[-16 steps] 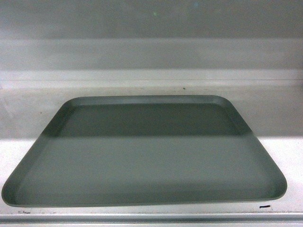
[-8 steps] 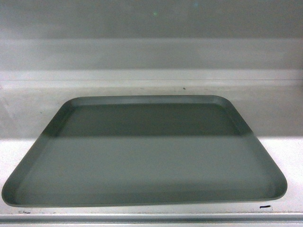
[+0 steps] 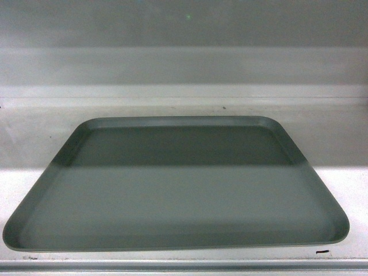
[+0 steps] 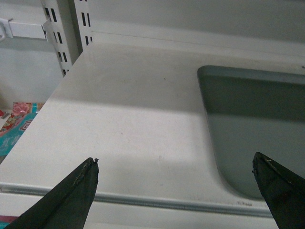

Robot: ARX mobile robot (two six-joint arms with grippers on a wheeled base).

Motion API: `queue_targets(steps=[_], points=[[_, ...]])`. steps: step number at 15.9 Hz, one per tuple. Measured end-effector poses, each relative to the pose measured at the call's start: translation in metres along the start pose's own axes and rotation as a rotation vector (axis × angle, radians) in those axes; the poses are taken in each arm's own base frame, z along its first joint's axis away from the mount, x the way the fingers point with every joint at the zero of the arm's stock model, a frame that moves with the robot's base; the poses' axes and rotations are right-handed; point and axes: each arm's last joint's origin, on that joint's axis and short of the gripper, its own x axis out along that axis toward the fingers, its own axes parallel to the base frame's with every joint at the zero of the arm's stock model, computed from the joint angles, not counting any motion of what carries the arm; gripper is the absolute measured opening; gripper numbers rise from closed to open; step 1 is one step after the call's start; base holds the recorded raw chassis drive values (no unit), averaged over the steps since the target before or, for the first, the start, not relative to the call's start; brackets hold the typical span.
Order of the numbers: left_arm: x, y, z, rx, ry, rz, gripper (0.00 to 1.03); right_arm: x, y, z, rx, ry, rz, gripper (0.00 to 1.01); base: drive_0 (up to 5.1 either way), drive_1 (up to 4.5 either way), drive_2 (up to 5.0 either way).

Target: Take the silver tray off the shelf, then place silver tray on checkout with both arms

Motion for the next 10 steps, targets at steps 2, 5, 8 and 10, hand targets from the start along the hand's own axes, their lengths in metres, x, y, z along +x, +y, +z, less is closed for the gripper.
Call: queue_targets(steps=[2,5,8,10], points=[[0.008,-0.002,0.006,-0.020,-0.029,-0.014,0.98,0.010,0.004,0.003,-0.005,-0.014,0.043,0.98,0.0,0.00,0.0],[0.033,-0.009,0.006,-0.016,-0.026,-0.051,0.98,0.034,0.007,0.003,-0.059,-0.012,0.088,0.98,0.0,0.00,0.0],[0.061,-0.018,-0.002,0.000,-0.008,-0.106,0.98,0.060,0.008,0.000,-0.117,0.000,0.111,0.98,0.0,0.00,0.0],[0.081,-0.022,-0.013,0.022,0.038,-0.109,0.98,0.078,0.011,-0.005,-0.141,0.022,0.136,0.98,0.0,0.00,0.0]])
